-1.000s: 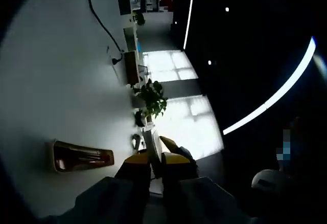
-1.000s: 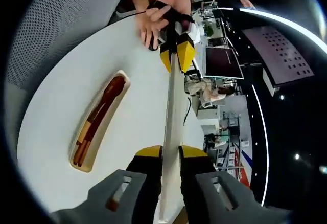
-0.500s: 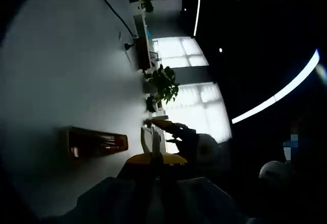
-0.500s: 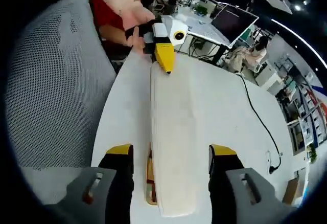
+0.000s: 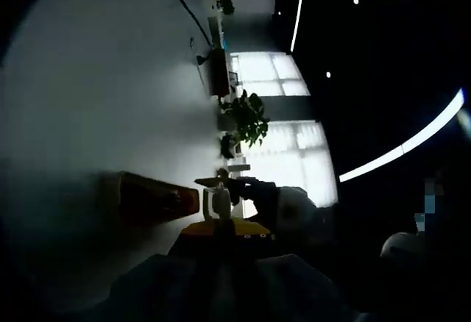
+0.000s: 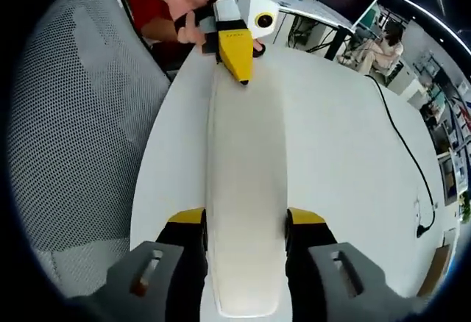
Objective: Arrange the utensils inside the cutlery case until each visible utensil rests in its matching compartment.
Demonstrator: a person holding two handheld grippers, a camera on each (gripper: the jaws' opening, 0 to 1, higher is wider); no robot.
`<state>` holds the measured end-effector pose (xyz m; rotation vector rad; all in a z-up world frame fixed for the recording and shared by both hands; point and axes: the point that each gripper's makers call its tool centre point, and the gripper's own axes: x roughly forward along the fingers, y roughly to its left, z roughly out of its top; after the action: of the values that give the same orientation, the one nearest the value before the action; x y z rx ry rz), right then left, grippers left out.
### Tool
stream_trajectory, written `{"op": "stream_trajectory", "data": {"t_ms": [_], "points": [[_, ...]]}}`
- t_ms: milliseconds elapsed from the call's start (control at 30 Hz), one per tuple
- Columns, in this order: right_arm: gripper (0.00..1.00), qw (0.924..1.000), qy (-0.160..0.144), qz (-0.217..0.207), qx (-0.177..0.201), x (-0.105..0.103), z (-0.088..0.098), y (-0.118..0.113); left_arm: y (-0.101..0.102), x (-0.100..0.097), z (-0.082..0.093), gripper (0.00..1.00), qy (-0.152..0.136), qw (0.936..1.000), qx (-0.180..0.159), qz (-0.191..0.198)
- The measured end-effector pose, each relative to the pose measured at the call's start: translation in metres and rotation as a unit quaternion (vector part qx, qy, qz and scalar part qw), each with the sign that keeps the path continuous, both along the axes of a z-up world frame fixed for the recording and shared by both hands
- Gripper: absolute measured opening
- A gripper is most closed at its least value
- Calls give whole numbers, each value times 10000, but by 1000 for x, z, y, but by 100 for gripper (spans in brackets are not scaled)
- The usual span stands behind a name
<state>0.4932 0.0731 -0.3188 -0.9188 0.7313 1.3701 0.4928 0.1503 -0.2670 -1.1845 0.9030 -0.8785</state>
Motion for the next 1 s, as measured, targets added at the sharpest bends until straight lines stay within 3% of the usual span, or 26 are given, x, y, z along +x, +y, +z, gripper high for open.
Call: {"op": "stream_trajectory", "data": {"t_ms": [33,67,100,133,167,200,267,367,433,467,533,600,633,667,767,867,1000], "points": [[40,10000,36,-26,19,1,-1,0,0,0,1,5,-23,10000,36,-42],[40,10000,56,-11,8,2,-2,-1,1,1,-4,7,-99,9994,318,-65],[40,10000,36,-11,-34,4,-5,-2,5,5,-11,12,-345,9954,898,9],[40,10000,47,-24,-73,7,-10,-4,9,12,-11,20,-864,9868,1357,187],[40,9999,103,-71,-108,7,-13,-5,12,15,-12,25,-1081,9809,1583,327],[40,9998,146,-97,-127,8,-17,-5,15,14,-16,24,-1125,9754,1860,355],[40,9997,183,-42,-183,7,-19,-5,11,5,-20,15,-1131,9756,1878,131],[40,9992,296,73,-270,6,-25,-1,9,0,-25,26,-1156,9725,2020,126],[40,9989,319,149,-304,6,-26,1,13,-5,-29,29,-1252,9661,2256,71],[40,9988,337,149,-331,7,-27,2,18,-6,-31,31,-1390,9582,2499,55],[40,9983,432,161,-363,7,-29,2,23,-9,-31,40,-1580,9489,2732,37],[40,9981,427,186,-393,9,-30,1,27,-13,-28,48,-1614,9443,2867,107],[40,9978,476,202,-421,8,-30,1,29,-16,-29,51,-1751,9367,3032,3],[40,9976,500,201,-432,8,-31,1,28,-20,-32,53,-1761,9345,3090,-129],[40,9974,528,237,-427,8,-30,3,25,-27,-47,56,-1745,9295,3223,-413],[40,9965,676,205,-447,7,-31,6,21,-26,-57,56,-1698,9308,3202,-486],[40,9961,655,257,-527,5,-33,5,20,-25,-57,55,-1706,9308,3190,-520]]}}
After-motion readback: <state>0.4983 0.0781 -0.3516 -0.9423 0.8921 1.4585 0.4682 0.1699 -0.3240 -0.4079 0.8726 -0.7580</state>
